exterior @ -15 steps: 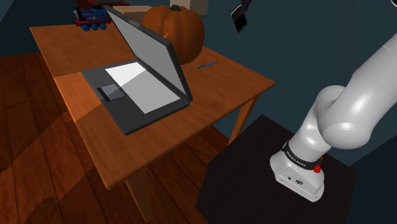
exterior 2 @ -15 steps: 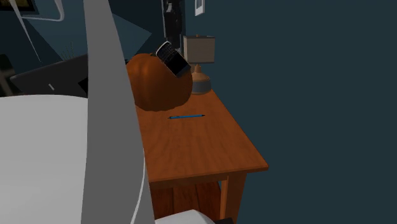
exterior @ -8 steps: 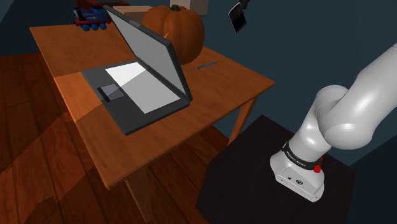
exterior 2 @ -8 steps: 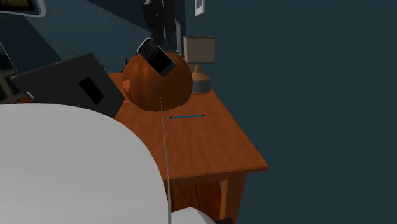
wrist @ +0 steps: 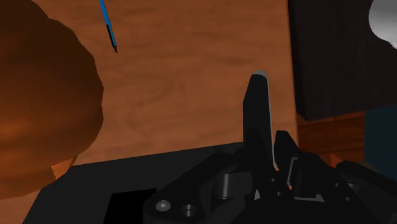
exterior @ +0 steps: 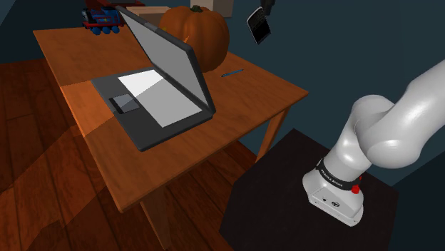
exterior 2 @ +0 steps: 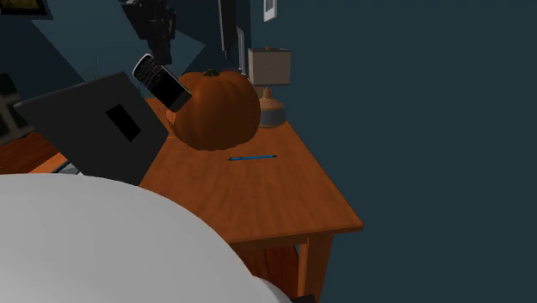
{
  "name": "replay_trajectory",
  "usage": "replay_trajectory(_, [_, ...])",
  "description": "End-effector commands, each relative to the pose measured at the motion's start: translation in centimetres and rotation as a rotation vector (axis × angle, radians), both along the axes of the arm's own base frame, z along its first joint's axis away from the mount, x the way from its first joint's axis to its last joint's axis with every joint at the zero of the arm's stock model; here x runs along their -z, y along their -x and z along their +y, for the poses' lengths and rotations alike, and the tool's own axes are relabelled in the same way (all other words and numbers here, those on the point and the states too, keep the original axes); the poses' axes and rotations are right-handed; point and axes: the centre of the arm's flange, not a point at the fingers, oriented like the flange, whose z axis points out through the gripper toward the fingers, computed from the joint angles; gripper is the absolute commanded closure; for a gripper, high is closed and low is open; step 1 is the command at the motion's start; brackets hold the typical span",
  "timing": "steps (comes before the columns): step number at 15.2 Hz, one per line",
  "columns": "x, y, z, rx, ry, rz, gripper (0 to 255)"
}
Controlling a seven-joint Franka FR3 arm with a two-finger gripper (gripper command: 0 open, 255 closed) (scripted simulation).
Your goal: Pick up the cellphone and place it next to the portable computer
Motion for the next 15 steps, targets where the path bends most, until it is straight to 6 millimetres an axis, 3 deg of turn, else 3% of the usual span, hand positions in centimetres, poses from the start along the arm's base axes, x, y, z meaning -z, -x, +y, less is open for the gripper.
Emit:
replay_trajectory(1, [-0.2, 1.0, 2.5, 0.002, 0.000, 0.000, 255])
replay_trajectory(10, [-0.2, 5.5, 13.5, 0.002, 0.000, 0.000, 255])
replay_trajectory(11, [-0.2, 6.3, 15.6, 0.002, 0.000, 0.000, 255])
replay_trajectory(15, [1.9, 6.3, 15.6, 0.002, 0.000, 0.000, 255])
